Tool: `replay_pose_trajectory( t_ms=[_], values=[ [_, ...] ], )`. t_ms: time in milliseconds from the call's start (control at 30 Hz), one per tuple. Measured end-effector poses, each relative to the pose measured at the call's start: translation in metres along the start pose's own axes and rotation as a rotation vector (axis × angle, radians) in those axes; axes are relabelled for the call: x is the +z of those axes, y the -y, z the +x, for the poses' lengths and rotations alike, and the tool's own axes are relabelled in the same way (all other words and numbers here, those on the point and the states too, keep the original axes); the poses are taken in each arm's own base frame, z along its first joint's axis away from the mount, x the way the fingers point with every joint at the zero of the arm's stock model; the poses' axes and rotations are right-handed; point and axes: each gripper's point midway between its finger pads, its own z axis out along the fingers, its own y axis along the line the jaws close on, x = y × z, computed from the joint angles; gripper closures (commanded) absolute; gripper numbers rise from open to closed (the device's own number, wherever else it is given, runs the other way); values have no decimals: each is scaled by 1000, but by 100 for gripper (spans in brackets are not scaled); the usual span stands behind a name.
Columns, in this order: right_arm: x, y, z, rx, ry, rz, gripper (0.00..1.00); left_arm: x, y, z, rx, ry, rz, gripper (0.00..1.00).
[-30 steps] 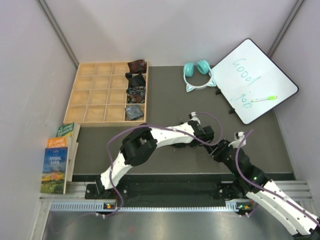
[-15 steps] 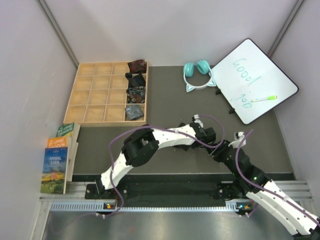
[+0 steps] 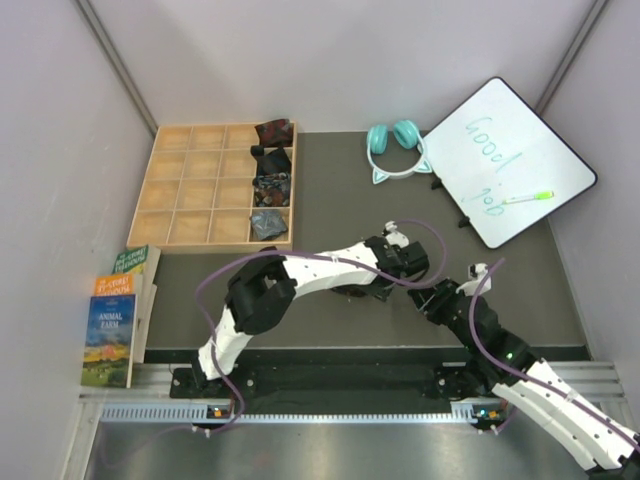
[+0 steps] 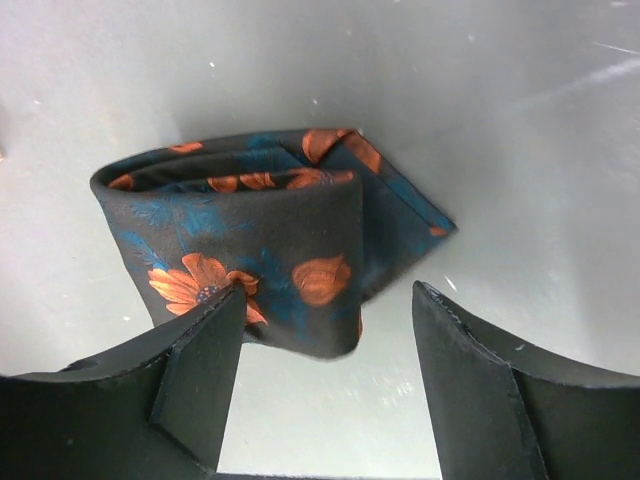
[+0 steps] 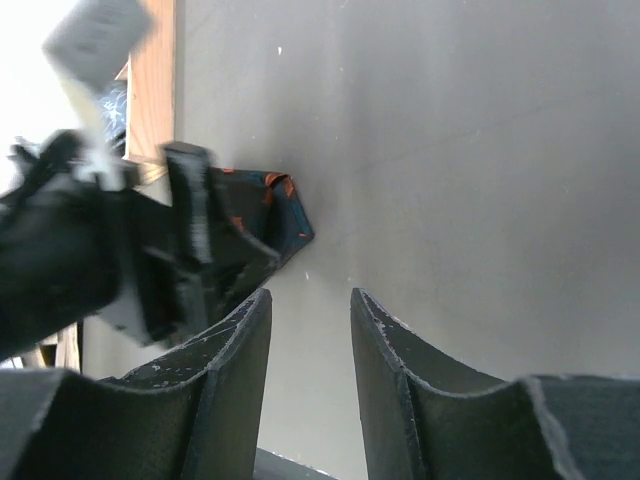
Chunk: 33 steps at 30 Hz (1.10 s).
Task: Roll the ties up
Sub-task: Roll the tie at the center of the board.
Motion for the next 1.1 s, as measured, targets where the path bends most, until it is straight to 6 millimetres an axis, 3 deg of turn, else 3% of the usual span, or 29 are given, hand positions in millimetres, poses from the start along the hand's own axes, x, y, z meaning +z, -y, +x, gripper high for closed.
replay_pose_trajectory(
  t_ms=[200, 333, 400, 500, 567, 633, 700, 767, 900, 1000, 1100],
  values=[
    [0, 0, 0, 0, 0, 1, 57, -24, -5, -9, -106, 34, 152, 30],
    [2, 2, -1, -5, 7, 13, 50, -42, -28, -11, -200, 71, 226, 32],
    [4, 6, 0, -20, 4, 37, 49, -49, -42, -11, -236, 91, 236, 39],
    [6, 12, 0, -59, -25, 114, 49, -58, -64, -2, -301, 120, 251, 67],
    [6, 5, -7, -90, -48, 165, 49, -60, -72, 9, -327, 129, 265, 85],
    [10, -13, -20, -107, -65, 198, 52, -56, -77, 24, -349, 119, 277, 91],
    [23, -43, -38, -127, -94, 224, 62, -50, -80, 43, -358, 94, 286, 99],
    [43, -80, -56, -147, -129, 220, 71, -42, -80, 59, -366, 68, 297, 100],
    [98, -131, -68, -184, -243, 200, 73, -29, -75, 79, -381, 28, 322, 100],
    [127, -141, -61, -201, -329, 203, 71, -26, -67, 83, -401, 28, 362, 100],
    [155, -138, -45, -220, -433, 243, 69, -24, -60, 82, -423, 37, 396, 100]
  ],
)
